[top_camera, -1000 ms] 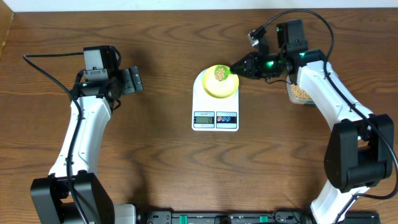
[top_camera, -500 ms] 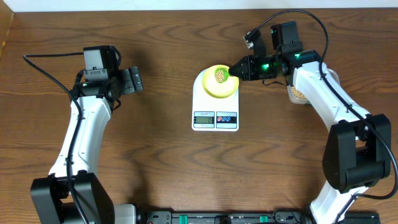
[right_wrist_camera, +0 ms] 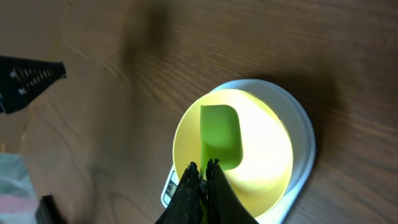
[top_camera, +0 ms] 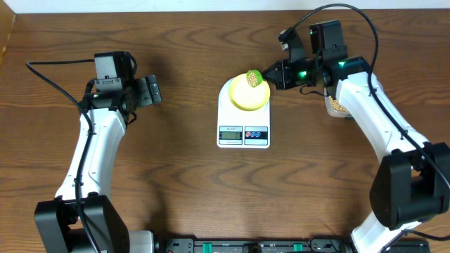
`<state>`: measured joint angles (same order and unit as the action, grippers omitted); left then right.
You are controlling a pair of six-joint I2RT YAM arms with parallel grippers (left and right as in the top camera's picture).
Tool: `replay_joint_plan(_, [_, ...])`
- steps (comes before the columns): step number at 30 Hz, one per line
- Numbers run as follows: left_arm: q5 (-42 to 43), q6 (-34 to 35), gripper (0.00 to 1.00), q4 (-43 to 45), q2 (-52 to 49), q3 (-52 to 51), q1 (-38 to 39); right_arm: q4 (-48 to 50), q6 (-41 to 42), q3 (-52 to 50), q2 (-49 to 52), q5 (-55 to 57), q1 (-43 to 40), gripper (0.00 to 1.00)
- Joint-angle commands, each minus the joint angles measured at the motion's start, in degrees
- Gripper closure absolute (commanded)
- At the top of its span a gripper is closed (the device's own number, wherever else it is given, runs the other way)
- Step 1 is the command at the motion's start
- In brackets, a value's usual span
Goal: Scoop item into bowl and weigh 50g on scale
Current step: 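Tilt the scoop with the right gripper to pour soybeans into bowl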
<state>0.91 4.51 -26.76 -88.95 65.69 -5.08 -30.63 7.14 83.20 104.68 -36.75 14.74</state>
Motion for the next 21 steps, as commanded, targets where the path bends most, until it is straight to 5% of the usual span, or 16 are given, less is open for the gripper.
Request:
replay_joint_plan(1, [-0.96,0.52,0.02,-0.11,-0.81,0.04,0.00,-0.57,-4.74,0.33,-1.68,4.00,1.64,0.99])
replay_joint_plan(21, [-0.96,0.52,0.02,-0.11,-0.81,0.04,0.02,-1.03,-25.31,0.33,-1.86,13.75,8.28,0.99])
